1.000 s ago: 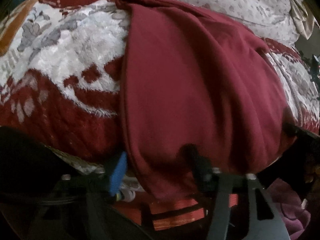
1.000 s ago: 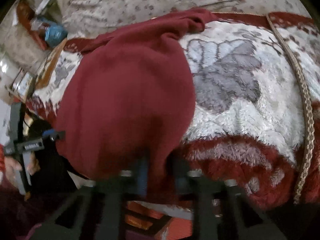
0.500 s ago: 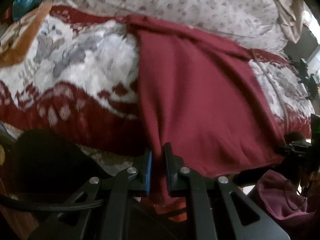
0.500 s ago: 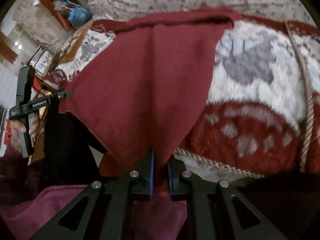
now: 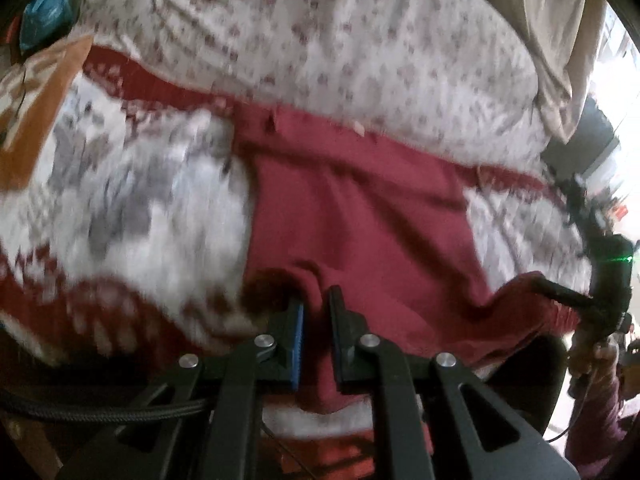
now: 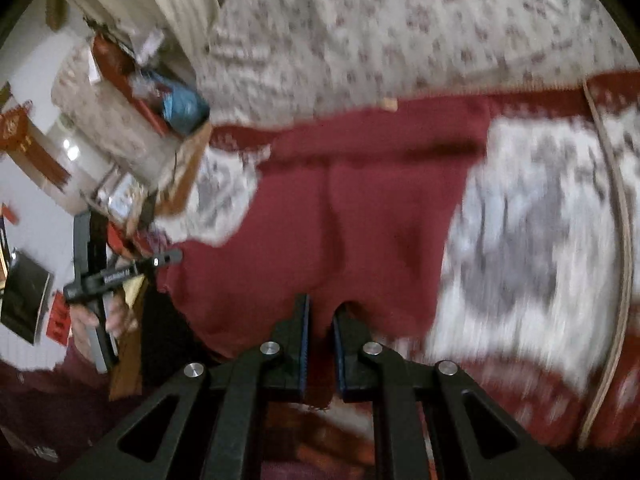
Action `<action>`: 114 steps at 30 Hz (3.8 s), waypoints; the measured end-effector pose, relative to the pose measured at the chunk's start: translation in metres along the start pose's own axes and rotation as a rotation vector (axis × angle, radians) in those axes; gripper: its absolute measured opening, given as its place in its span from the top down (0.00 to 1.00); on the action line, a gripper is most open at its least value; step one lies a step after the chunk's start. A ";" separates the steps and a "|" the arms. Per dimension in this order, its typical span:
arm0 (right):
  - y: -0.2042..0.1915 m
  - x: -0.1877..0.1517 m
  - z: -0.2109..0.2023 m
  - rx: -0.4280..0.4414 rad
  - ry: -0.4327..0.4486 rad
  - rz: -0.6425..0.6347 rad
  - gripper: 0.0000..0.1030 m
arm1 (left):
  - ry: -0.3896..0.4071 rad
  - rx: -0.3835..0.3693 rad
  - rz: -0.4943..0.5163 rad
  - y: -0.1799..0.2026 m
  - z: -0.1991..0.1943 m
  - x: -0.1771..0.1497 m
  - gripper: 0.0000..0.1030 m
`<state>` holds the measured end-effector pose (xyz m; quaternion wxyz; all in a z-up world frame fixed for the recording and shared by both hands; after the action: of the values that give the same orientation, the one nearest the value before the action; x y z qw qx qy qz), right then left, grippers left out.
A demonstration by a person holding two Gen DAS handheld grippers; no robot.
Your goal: Fold small clothes
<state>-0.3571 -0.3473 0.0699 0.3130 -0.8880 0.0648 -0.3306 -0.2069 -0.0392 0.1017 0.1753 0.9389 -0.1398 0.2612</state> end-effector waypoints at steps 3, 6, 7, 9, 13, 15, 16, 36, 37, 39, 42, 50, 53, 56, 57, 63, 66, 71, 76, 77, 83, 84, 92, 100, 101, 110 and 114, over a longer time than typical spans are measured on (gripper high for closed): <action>0.007 0.040 0.005 -0.020 0.055 -0.006 0.89 | 0.048 0.009 -0.007 -0.003 0.012 0.041 0.90; 0.016 0.079 0.012 -0.046 0.107 0.000 0.89 | 0.061 -0.006 -0.040 -0.006 0.035 0.084 0.90; 0.020 0.093 0.017 -0.070 0.123 0.000 0.89 | 0.063 -0.007 -0.048 -0.007 0.044 0.097 0.90; 0.033 0.118 0.024 -0.119 0.144 0.010 0.89 | 0.074 0.012 -0.056 -0.008 0.064 0.121 0.90; 0.063 0.156 0.042 -0.199 0.149 0.037 0.89 | 0.070 0.022 -0.111 -0.018 0.107 0.162 0.90; 0.080 0.175 0.058 -0.222 0.135 0.054 0.89 | 0.068 0.033 -0.133 -0.024 0.125 0.174 0.90; 0.086 0.181 0.066 -0.229 0.126 0.060 0.89 | 0.063 0.042 -0.144 -0.027 0.135 0.179 0.90; 0.120 0.210 0.083 -0.284 0.255 0.143 0.40 | 0.095 0.160 -0.090 -0.047 0.161 0.198 0.23; 0.114 0.209 0.090 -0.280 0.233 0.118 0.40 | 0.073 0.177 -0.075 -0.045 0.168 0.195 0.23; 0.105 0.206 0.113 -0.305 0.157 0.056 0.40 | 0.017 0.227 -0.041 -0.044 0.186 0.190 0.23; 0.115 0.208 0.154 -0.403 0.061 0.021 0.42 | -0.069 0.314 0.020 -0.048 0.219 0.179 0.23; 0.152 0.219 0.155 -0.430 0.094 0.137 0.47 | -0.075 0.281 -0.008 -0.057 0.213 0.173 0.23; 0.137 0.202 0.122 -0.415 0.116 0.114 0.47 | -0.055 0.238 0.010 -0.054 0.190 0.165 0.23; 0.121 0.177 0.099 -0.393 0.113 0.093 0.46 | -0.049 0.193 0.004 -0.050 0.167 0.155 0.23; 0.114 0.166 0.093 -0.386 0.103 0.075 0.46 | -0.052 0.178 -0.003 -0.050 0.161 0.151 0.23; 0.089 0.113 0.084 -0.384 0.037 -0.001 0.46 | -0.088 0.105 -0.063 -0.059 0.137 0.112 0.19; 0.089 0.100 0.092 -0.389 0.016 -0.005 0.46 | -0.117 0.109 -0.051 -0.061 0.138 0.095 0.19; 0.099 0.098 0.100 -0.375 0.033 0.051 0.70 | -0.164 0.055 -0.021 -0.058 0.146 0.079 0.25; 0.083 0.099 0.097 -0.408 0.047 -0.026 0.90 | -0.174 0.066 0.057 -0.048 0.154 0.078 0.87; 0.082 0.101 0.095 -0.410 0.052 -0.025 0.90 | -0.174 0.042 0.056 -0.046 0.151 0.079 0.89; 0.075 0.110 0.065 -0.439 0.078 -0.059 0.93 | -0.090 0.076 0.082 -0.052 0.121 0.081 0.92; 0.078 0.108 0.062 -0.443 0.074 -0.049 0.94 | -0.103 0.077 0.066 -0.056 0.123 0.079 0.92; 0.095 0.090 0.069 -0.429 0.040 0.025 0.83 | -0.124 0.122 0.029 -0.059 0.133 0.082 0.61; 0.073 0.155 0.085 -0.420 0.141 -0.005 0.44 | -0.049 0.136 -0.068 -0.048 0.140 0.112 0.38; 0.075 0.164 0.098 -0.410 0.134 0.000 0.44 | -0.048 0.141 -0.060 -0.046 0.147 0.115 0.37; 0.150 0.229 0.183 -0.679 0.041 0.086 0.44 | -0.052 0.270 -0.007 -0.065 0.176 0.117 0.24; 0.182 0.228 0.193 -0.657 0.029 0.194 0.44 | -0.073 0.259 -0.045 -0.072 0.181 0.118 0.20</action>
<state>-0.0433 -0.4662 -0.0272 0.0394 -0.9262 0.2566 -0.2734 -0.0043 -0.0675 0.0023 0.0535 0.9654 -0.0900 0.2389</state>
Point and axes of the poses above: each gripper's, at about its wrist camera, not at the fingertips, and z roughly the way its jaws point, y to its right, x to its top, the point moved 3 cm from there along z, roughly the way its jaws point, and after that the axes turned 5 degrees about x, right-handed, at the moved point
